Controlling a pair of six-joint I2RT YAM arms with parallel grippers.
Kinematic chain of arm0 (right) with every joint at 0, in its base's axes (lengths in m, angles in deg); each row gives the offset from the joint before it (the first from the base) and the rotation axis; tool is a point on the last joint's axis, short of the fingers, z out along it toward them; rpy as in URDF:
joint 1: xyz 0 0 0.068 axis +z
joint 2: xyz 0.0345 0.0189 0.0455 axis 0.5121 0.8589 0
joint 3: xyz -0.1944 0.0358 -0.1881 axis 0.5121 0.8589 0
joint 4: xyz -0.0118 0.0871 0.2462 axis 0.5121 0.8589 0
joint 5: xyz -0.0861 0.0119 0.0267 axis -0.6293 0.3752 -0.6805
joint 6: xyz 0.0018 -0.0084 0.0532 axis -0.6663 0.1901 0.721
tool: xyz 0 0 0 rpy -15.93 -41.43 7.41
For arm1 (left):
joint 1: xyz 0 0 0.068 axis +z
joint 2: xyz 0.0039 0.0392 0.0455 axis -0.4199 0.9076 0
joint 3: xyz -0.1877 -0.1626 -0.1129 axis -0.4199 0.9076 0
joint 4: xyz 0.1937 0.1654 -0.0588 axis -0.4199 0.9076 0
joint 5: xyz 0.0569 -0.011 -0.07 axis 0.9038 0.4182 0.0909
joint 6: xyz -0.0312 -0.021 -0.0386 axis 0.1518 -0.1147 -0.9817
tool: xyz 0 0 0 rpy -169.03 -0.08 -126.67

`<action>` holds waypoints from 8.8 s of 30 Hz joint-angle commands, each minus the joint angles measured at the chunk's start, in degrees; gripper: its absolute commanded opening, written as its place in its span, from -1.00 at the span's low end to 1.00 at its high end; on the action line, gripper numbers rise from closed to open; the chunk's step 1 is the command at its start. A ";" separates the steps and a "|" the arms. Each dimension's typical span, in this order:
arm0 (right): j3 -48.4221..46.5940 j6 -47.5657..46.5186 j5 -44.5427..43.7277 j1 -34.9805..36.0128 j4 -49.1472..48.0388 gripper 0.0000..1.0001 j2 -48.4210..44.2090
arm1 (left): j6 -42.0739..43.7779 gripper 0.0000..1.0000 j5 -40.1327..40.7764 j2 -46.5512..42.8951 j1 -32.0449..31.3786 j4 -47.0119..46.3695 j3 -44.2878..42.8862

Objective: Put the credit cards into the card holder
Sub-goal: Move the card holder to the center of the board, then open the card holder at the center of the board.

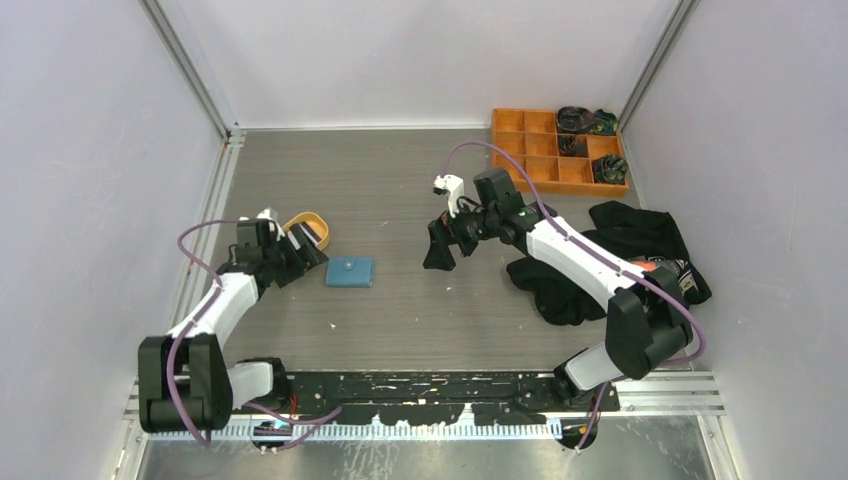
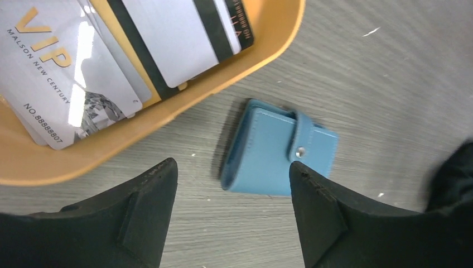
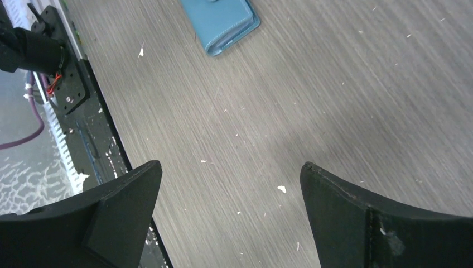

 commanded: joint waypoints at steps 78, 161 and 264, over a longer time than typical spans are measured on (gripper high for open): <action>2.70 -5.42 0.95 -0.10 16.78 0.26 6.34 | -17.50 -0.34 -7.27 35.27 -39.23 -30.77 -12.35; -10.42 -65.59 -6.07 11.72 28.81 0.04 23.64 | -18.30 -0.43 0.59 24.13 -41.15 -39.60 5.52; 0.43 -38.20 20.52 -8.51 12.01 -0.98 5.66 | -30.61 0.35 12.88 21.40 -49.67 -68.49 17.35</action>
